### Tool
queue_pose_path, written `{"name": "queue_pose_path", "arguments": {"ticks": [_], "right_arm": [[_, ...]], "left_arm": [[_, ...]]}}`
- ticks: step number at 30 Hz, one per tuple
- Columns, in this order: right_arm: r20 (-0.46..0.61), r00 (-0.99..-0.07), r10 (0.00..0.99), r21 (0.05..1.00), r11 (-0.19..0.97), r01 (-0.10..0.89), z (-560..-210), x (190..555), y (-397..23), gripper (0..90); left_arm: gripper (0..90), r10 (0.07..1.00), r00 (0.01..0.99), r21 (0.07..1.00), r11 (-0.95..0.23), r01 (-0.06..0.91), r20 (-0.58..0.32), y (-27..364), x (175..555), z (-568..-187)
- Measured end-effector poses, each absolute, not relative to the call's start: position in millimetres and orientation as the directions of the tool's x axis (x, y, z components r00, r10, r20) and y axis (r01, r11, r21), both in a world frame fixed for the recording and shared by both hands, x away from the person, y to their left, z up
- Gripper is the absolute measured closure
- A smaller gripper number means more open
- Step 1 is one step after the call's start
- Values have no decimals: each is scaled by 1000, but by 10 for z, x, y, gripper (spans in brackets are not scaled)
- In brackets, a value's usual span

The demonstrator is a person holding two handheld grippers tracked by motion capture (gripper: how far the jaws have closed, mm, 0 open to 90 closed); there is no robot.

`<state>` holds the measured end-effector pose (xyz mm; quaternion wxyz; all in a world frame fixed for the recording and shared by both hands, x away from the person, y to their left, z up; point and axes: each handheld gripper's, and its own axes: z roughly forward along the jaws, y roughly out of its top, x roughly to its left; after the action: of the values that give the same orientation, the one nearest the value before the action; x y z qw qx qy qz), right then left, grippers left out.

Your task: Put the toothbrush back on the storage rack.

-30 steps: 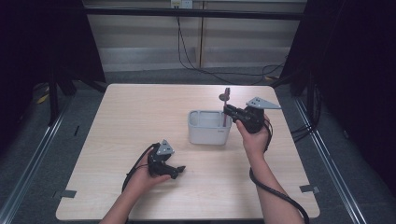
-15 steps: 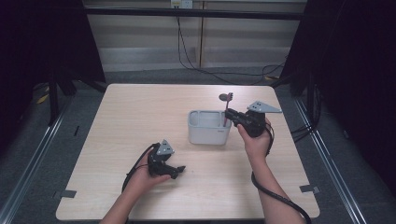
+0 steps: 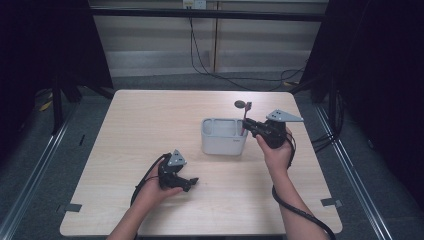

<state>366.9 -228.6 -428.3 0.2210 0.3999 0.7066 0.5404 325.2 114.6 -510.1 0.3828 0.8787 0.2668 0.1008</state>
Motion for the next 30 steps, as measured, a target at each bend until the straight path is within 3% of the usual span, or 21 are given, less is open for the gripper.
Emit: {"name": "queue_pose_path", "arguments": {"ticks": [30], "right_arm": [[107, -589, 801, 934, 121, 335, -4345, 3635, -2281, 790]], "left_arm": [[147, 546, 837, 727, -564, 392, -27, 1146, 3252, -5101]]}}
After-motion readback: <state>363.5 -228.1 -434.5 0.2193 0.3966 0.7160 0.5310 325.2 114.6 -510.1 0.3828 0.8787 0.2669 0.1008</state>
